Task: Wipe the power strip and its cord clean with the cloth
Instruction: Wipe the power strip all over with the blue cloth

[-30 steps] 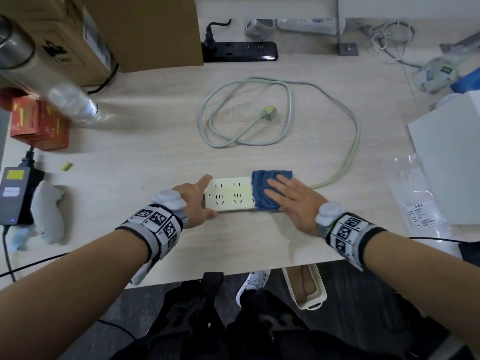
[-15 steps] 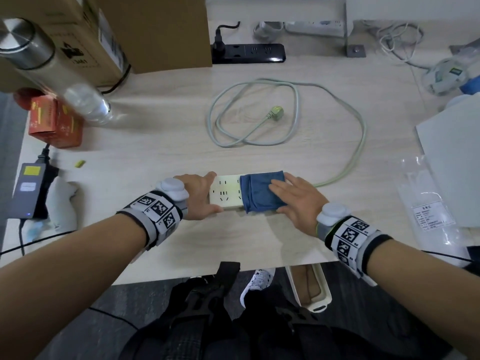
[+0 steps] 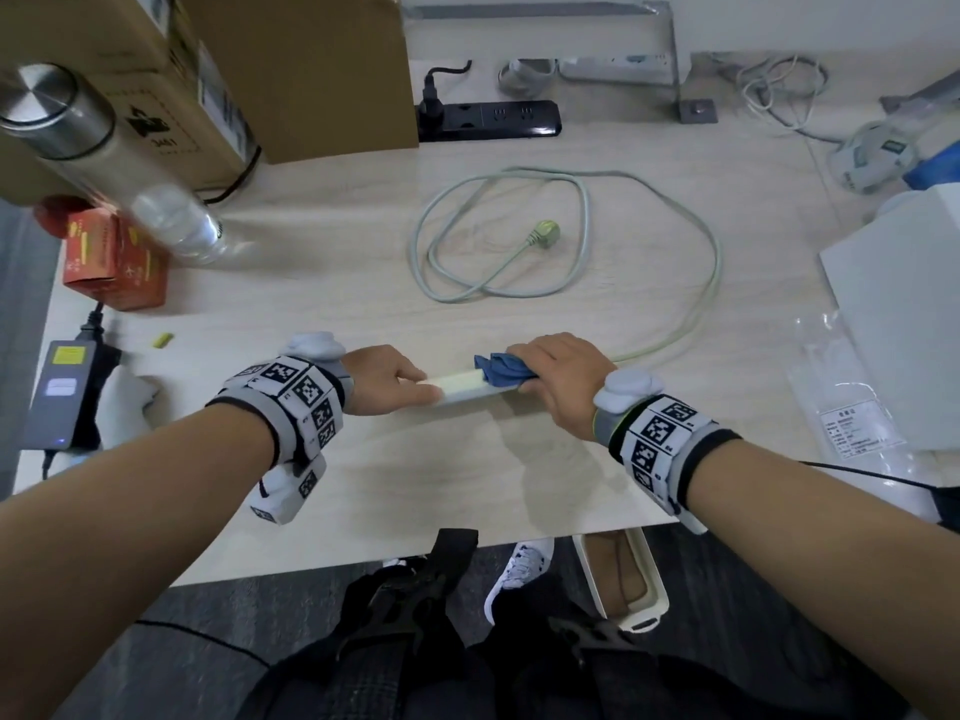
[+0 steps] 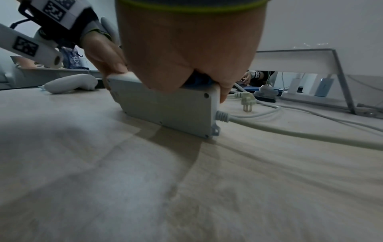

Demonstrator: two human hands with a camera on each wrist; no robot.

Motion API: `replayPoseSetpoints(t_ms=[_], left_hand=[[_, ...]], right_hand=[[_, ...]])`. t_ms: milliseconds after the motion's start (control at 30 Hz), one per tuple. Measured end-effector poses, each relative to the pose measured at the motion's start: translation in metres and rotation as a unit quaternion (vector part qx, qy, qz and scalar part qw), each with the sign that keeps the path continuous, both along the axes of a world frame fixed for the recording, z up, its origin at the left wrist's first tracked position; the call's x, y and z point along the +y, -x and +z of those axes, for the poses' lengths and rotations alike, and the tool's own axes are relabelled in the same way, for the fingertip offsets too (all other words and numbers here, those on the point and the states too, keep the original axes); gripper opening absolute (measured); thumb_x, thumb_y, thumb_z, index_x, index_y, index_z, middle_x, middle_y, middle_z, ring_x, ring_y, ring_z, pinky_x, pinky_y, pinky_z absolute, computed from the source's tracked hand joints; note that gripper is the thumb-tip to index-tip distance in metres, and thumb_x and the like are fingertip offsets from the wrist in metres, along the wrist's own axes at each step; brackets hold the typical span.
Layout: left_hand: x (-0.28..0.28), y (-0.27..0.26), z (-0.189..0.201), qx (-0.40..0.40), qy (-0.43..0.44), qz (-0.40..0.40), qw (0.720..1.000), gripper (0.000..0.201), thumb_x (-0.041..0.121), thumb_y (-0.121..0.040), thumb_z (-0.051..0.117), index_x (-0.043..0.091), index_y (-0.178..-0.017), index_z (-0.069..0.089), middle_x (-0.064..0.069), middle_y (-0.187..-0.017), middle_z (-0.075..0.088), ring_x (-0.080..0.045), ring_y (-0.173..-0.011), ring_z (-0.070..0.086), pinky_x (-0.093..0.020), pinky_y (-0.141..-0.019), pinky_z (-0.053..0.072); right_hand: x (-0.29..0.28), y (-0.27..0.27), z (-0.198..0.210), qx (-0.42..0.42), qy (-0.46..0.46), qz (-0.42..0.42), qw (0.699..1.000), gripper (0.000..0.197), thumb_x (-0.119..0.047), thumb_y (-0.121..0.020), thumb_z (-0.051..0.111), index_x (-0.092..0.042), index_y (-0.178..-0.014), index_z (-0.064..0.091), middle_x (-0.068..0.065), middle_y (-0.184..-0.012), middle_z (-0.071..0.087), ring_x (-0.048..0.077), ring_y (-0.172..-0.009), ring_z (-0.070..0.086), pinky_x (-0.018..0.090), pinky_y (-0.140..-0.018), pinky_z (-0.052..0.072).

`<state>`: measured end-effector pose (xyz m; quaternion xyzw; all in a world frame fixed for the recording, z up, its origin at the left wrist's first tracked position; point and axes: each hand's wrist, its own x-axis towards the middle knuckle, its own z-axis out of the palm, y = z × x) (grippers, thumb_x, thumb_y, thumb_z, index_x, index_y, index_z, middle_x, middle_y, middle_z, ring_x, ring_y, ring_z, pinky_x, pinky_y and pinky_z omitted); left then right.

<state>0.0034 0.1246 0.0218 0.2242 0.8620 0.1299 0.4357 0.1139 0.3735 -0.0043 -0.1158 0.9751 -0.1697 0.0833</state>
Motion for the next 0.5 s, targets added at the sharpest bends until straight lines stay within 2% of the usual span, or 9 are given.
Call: replayPoseSetpoints(t_ms=[67,133,200,267,333,400,433,467,500], left_hand=[[-0.002,-0.005,0.003,0.07,-0.016,-0.015,0.997,0.056,0.061,-0.081,0.059,0.034,-0.129,0.054,0.012,-0.076,0.054,-0.013,-0.072,0.053,-0.027,-0.062,0.04],[-0.004,-0.01,0.001,0.145,-0.051,0.001,0.988,0.061,0.056,-0.077,0.066,0.033,-0.132,0.05,0.009,-0.086,0.05,-0.016,-0.081,0.055,-0.03,-0.071,0.043],[-0.008,-0.012,-0.006,0.164,-0.124,0.04,0.978,0.05,0.048,-0.079,0.069,0.031,-0.125,0.056,0.008,-0.102,0.049,-0.016,-0.085,0.054,-0.032,-0.079,0.045],[-0.008,-0.011,-0.013,0.171,-0.182,0.057,0.967,0.034,0.037,-0.083,0.068,0.024,-0.114,0.064,0.004,-0.108,0.055,-0.014,-0.085,0.053,-0.032,-0.08,0.045],[-0.006,-0.013,-0.019,0.184,-0.191,0.057,0.962,0.028,0.033,-0.085,0.067,0.02,-0.11,0.066,0.003,-0.105,0.062,-0.013,-0.087,0.053,-0.028,-0.077,0.041],[-0.005,-0.014,-0.021,0.188,-0.172,0.071,0.964,0.028,0.036,-0.085,0.066,0.024,-0.111,0.066,0.005,-0.106,0.065,-0.012,-0.088,0.053,-0.026,-0.075,0.038],[-0.005,-0.013,-0.022,0.184,-0.161,0.08,0.966,0.028,0.037,-0.085,0.065,0.027,-0.111,0.065,0.006,-0.106,0.065,-0.012,-0.088,0.055,-0.026,-0.074,0.038],[-0.004,-0.013,-0.022,0.18,-0.153,0.086,0.968,0.029,0.038,-0.085,0.065,0.028,-0.112,0.065,0.007,-0.107,0.065,-0.013,-0.088,0.056,-0.026,-0.074,0.039],[-0.004,-0.012,-0.022,0.176,-0.147,0.089,0.969,0.029,0.039,-0.085,0.065,0.029,-0.112,0.065,0.007,-0.107,0.066,-0.013,-0.088,0.058,-0.026,-0.073,0.04]], right_hand=[[-0.004,0.007,0.004,-0.028,0.007,-0.047,0.998,0.035,-0.027,-0.097,0.05,-0.018,-0.13,0.051,0.005,-0.113,0.059,0.029,-0.1,0.052,0.033,-0.083,0.039],[-0.007,0.011,0.008,-0.045,0.04,-0.087,0.994,0.029,-0.028,-0.096,0.05,-0.021,-0.124,0.054,0.003,-0.106,0.059,0.027,-0.096,0.051,0.031,-0.077,0.037],[-0.009,0.011,0.014,-0.039,0.096,-0.105,0.989,0.026,-0.021,-0.094,0.054,-0.018,-0.119,0.059,0.004,-0.102,0.062,0.027,-0.093,0.053,0.032,-0.075,0.039],[-0.008,0.007,0.021,-0.013,0.143,-0.113,0.983,0.027,-0.008,-0.091,0.052,-0.011,-0.114,0.065,0.01,-0.101,0.067,0.031,-0.091,0.056,0.037,-0.077,0.044],[-0.004,0.003,0.03,0.033,0.161,-0.124,0.979,0.033,0.0,-0.085,0.046,-0.006,-0.108,0.069,0.014,-0.098,0.069,0.035,-0.09,0.06,0.043,-0.077,0.049],[0.004,-0.002,0.032,0.074,0.146,-0.105,0.981,0.032,0.004,-0.079,0.051,-0.002,-0.104,0.07,0.019,-0.099,0.069,0.039,-0.09,0.063,0.047,-0.077,0.053],[0.01,-0.007,0.028,0.083,0.125,-0.078,0.986,0.03,0.0,-0.08,0.057,0.0,-0.107,0.069,0.022,-0.105,0.068,0.04,-0.096,0.063,0.049,-0.082,0.054],[0.015,-0.013,0.025,0.082,0.097,-0.044,0.991,0.032,-0.014,-0.086,0.06,-0.001,-0.114,0.067,0.022,-0.116,0.065,0.039,-0.106,0.061,0.048,-0.091,0.051],[0.021,-0.019,0.02,0.079,0.074,-0.013,0.994,0.041,-0.031,-0.091,0.056,-0.003,-0.12,0.065,0.021,-0.126,0.06,0.035,-0.116,0.056,0.044,-0.1,0.045]])
